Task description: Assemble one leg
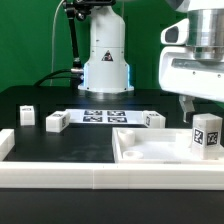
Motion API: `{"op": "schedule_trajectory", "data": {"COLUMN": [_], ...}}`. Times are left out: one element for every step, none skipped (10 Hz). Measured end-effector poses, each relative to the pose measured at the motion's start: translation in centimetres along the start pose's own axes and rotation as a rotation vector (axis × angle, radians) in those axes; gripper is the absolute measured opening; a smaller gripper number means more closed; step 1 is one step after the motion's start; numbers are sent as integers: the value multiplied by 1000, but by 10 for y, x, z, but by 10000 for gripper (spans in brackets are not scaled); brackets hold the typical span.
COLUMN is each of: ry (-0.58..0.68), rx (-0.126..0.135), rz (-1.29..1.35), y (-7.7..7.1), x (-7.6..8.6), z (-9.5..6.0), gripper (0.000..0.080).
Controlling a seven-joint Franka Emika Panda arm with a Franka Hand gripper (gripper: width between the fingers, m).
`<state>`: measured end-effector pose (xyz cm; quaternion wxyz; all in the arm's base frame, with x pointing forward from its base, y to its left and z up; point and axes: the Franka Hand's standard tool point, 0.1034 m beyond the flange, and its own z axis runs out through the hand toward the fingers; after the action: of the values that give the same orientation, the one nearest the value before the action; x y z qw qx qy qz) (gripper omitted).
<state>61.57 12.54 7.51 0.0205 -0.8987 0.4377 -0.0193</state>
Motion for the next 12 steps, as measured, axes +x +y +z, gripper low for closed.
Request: {"op": "schedule_trajectory", "data": {"ry": [-1,-1,-1,-1,1,2,2,2,2,1,1,1], "rx": [-1,-1,-1,-1,-2,-1,0,0,0,1,0,0], "rz": [-145,-251,-392,-488,-551,-626,-671,-689,-750,-769,-798,-799], "y": [1,2,3,3,3,3,2,2,1,0,0,0], "x": [1,3,5,6,6,7,6,5,4,2,2,2], "z": [1,1,1,1,0,-1,-1,-1,-1,-1,-1,0], "gripper": [640,648,648,649,649,649,649,649,649,649,649,635]}}
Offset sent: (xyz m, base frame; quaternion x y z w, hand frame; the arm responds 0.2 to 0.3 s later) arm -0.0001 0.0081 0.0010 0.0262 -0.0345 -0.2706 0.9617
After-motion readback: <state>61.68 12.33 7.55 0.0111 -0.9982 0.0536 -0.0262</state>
